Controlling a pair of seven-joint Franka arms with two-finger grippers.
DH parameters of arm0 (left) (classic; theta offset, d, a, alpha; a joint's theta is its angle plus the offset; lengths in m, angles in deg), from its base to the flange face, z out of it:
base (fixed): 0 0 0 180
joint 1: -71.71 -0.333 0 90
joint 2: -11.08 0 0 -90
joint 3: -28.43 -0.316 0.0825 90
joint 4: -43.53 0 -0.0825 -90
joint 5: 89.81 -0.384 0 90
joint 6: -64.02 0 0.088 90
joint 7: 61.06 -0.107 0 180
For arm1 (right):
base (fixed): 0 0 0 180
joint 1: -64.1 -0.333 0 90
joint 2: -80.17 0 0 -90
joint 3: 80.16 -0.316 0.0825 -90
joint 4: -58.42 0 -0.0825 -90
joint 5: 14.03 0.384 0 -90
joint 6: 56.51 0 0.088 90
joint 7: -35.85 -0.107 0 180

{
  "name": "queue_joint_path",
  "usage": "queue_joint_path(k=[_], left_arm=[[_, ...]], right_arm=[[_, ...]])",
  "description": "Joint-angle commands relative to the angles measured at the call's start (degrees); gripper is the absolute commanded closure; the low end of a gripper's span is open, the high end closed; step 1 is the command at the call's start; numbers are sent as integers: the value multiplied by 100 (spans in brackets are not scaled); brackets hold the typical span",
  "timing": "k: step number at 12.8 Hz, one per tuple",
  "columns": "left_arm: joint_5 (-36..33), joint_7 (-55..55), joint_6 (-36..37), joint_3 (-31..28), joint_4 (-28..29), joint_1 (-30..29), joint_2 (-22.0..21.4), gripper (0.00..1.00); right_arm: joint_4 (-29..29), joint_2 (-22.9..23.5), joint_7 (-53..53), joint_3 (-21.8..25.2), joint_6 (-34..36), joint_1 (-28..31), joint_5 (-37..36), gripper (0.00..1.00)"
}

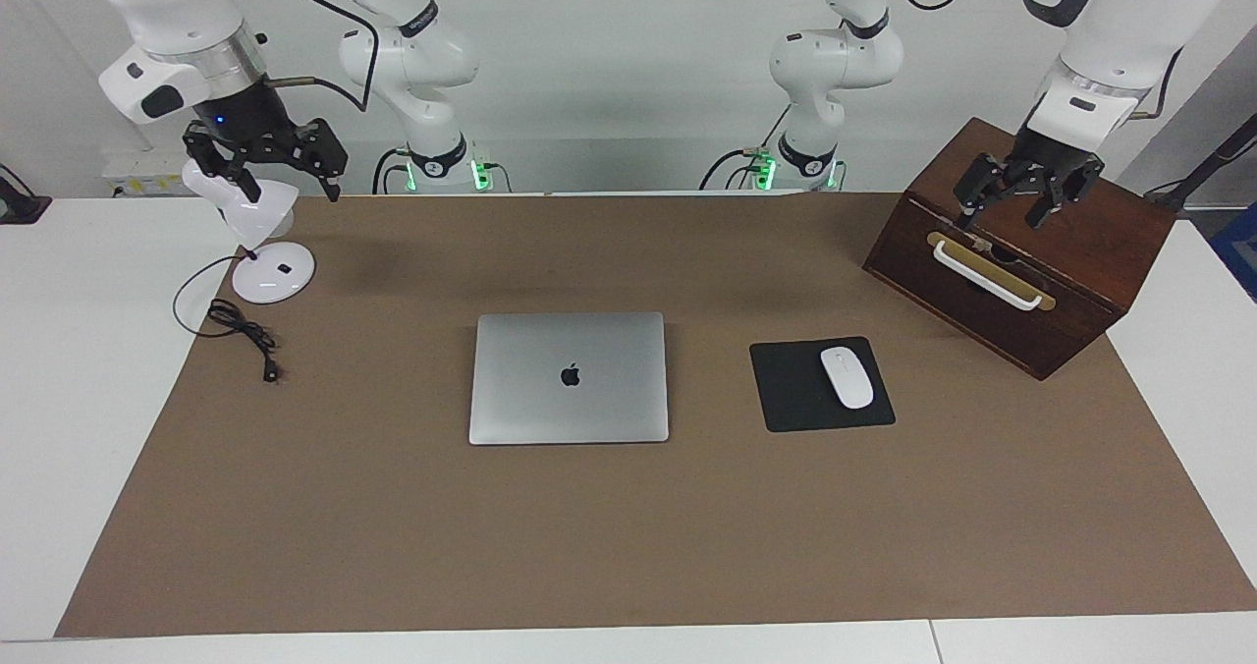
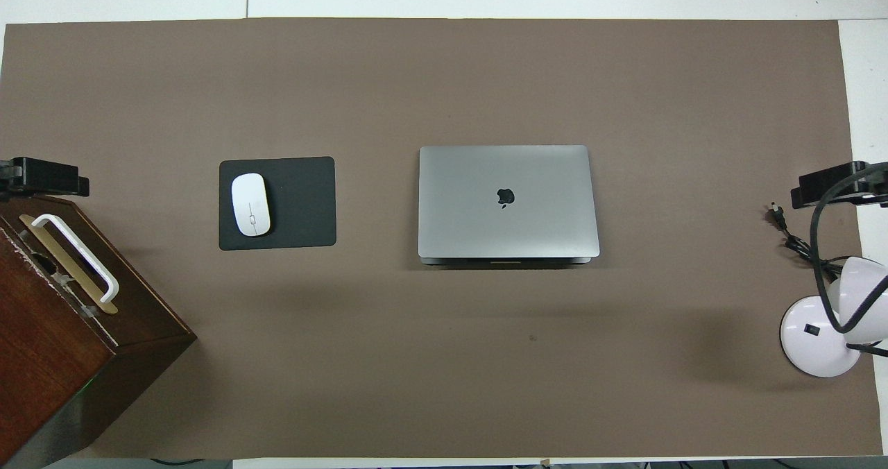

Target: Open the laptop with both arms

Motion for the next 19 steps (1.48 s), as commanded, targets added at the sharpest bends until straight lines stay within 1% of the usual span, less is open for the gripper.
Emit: queue_joint_path(k=[1,7,10,15,16,17,19], left_arm=[[-90,42,107,12,-87,-12,31,0],[-81,51,107,12,-78,-21,22,0],[-81,104,64,12,-60,5,-4,0],[-99,86,142,12,-43,32,-83,0],[-99,86,160,3,-43,32,-92,0],[-99,78,203,3,-51,32,-101,0],[-99,226,178,12,-16,41,-118,0]], right_arm=[[-54,-74,-42,-7,12,56,130,0],[-45,-74,-24,80,3,135,156,0],[-37,-91,221,160,-461,126,262,0],[-80,-178,91,248,-497,135,270,0],[-98,-179,12,248,-637,161,288,0],[-229,-205,-41,248,-926,239,314,0],[-789,-424,-225,248,-1654,310,786,0]])
